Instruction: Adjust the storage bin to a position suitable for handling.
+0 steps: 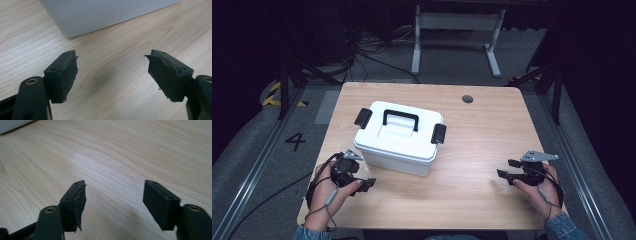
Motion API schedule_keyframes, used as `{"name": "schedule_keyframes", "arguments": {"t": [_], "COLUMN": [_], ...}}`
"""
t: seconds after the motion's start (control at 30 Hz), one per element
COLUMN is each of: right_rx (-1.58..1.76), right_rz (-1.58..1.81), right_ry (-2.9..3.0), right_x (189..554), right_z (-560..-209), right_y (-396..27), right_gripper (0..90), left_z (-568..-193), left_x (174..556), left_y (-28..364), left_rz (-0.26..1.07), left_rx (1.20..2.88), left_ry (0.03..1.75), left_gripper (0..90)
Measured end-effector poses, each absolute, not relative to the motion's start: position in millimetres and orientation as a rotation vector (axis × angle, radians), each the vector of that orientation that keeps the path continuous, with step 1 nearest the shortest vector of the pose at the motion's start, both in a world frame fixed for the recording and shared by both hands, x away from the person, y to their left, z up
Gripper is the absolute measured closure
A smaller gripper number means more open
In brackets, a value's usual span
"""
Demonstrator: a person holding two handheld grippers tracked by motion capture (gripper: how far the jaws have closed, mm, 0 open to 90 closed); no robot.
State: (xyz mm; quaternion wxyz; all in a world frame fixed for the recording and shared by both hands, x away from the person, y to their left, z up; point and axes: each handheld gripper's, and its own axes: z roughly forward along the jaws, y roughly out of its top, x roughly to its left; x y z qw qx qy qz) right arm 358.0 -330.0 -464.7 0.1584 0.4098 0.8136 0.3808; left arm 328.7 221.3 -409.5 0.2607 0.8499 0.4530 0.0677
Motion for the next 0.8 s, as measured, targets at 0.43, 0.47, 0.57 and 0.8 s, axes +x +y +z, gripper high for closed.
{"name": "schedule_keyframes", "arguments": {"t": [0.43, 0.47, 0.57, 0.8], "right_rx": [1.049, 1.072, 1.134, 1.19], "right_rz": [1.136, 1.136, 1.136, 1.091], "right_ry": [2.451, 2.456, 2.479, 2.468], "right_x": [355.5, 355.0, 354.3, 350.9], "right_z": [-464.2, -464.2, -461.8, -451.7], "right_y": [-319.3, -319.4, -320.6, -317.8], "right_gripper": [48.4, 49.2, 49.0, 50.6], "left_z": [-408.0, -407.6, -406.0, -404.1], "left_x": [329.8, 329.9, 330.2, 329.9], "left_y": [215.7, 215.9, 216.8, 217.4], "left_rz": [0.161, 0.161, 0.164, 0.163], "left_rx": [2.335, 2.34, 2.345, 2.33], "left_ry": [1.2, 1.195, 1.184, 1.191], "left_gripper": [25.6, 25.6, 25.6, 25.6]}}
